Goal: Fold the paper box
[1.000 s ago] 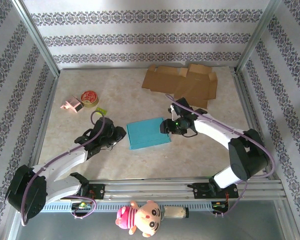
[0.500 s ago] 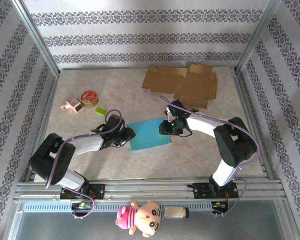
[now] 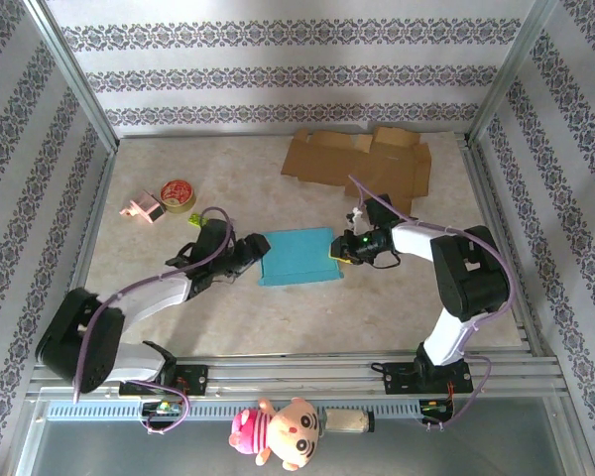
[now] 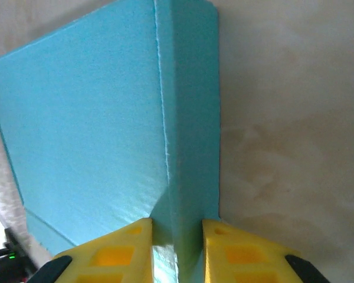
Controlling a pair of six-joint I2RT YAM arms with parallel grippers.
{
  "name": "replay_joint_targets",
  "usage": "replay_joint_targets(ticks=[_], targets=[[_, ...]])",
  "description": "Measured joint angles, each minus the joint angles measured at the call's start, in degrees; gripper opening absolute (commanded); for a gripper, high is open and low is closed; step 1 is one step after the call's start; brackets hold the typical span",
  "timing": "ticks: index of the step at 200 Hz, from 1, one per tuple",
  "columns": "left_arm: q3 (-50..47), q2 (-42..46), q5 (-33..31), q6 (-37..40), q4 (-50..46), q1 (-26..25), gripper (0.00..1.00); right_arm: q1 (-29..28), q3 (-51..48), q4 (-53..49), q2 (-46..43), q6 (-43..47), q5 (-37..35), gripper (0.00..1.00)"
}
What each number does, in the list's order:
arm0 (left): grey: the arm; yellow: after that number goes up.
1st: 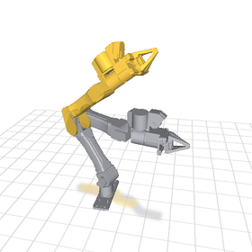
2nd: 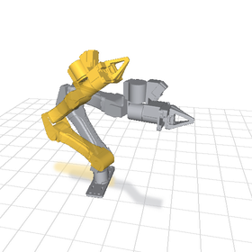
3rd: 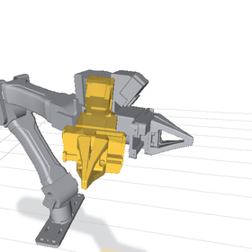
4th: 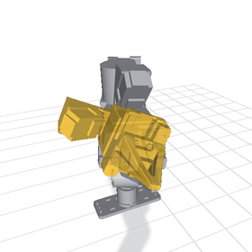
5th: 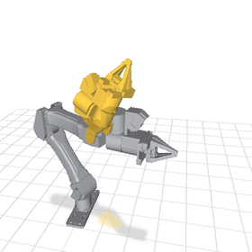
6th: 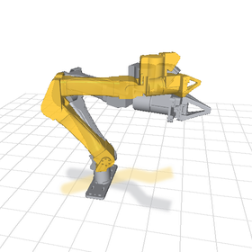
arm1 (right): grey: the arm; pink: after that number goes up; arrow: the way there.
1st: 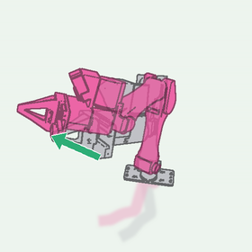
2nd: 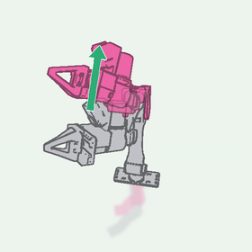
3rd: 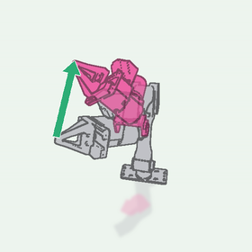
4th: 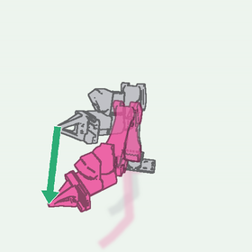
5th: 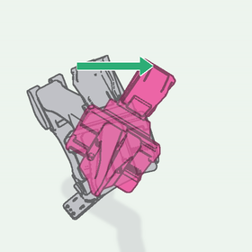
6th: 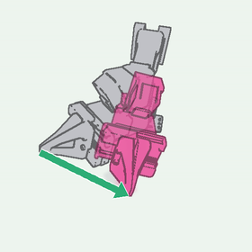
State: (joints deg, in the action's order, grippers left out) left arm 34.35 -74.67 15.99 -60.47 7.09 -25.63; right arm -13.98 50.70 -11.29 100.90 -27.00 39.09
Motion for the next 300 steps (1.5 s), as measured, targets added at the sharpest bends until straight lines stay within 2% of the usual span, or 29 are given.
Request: replay_joint_targets(ticks=[20, 37, 72, 114, 153, 185, 210, 256, 275, 300], targets=[[0.44, 0.17, 0.96, 0.81, 0.26, 3.30, 0.77, 2.43, 0.09, 0.72, 1.68, -0.31, 4.07, 0.21], [1.57, -5.05, 4.68, 2.01, 1.20, 5.11, 0.80, 3.85, 0.20, 1.09, 3.04, -0.31, 7.34, 0.21], [3.34, -16.90, 13.81, 2.12, 9.66, 5.40, 0.82, 5.99, 0.20, 1.33, 4.28, -0.17, 10.56, 0.21], [5.88, -24.28, 18.62, -0.42, 20.76, 5.40, 0.81, 7.23, 0.20, 1.33, 4.72, 0.00, 11.61, 0.21], [5.81, -32.04, 20.39, -8.72, 36.17, 5.79, 0.71, 8.15, 0.44, 1.27, 4.72, -0.04, 11.39, 0.21], [4.35, -36.00, 19.47, -15.21, 46.51, 5.70, 0.56, 8.87, 0.55, 1.31, 4.72, -0.09, 11.15, 0.23], [4.22, -35.67, 18.12, -17.25, 48.33, 5.44, 0.43, 9.01, 0.55, 1.38, 4.57, -0.26, 11.13, 0.25], [4.33, -30.73, 17.00, -18.27, 47.39, 4.35, 0.31, 8.94, 0.22, 1.27, 2.62, -1.40, 8.96, 0.42], [4.57, -28.48, 17.00, -18.21, 45.53, 3.56, 0.28, 8.44, -0.39, 0.33, -1.38, -1.75, 7.23, 0.54], [5.18, -25.92, 16.52, -17.53, 41.79, 3.26, 0.25, 7.72, -0.59, -1.33, -10.10, -2.58, 3.85, 0.57]])
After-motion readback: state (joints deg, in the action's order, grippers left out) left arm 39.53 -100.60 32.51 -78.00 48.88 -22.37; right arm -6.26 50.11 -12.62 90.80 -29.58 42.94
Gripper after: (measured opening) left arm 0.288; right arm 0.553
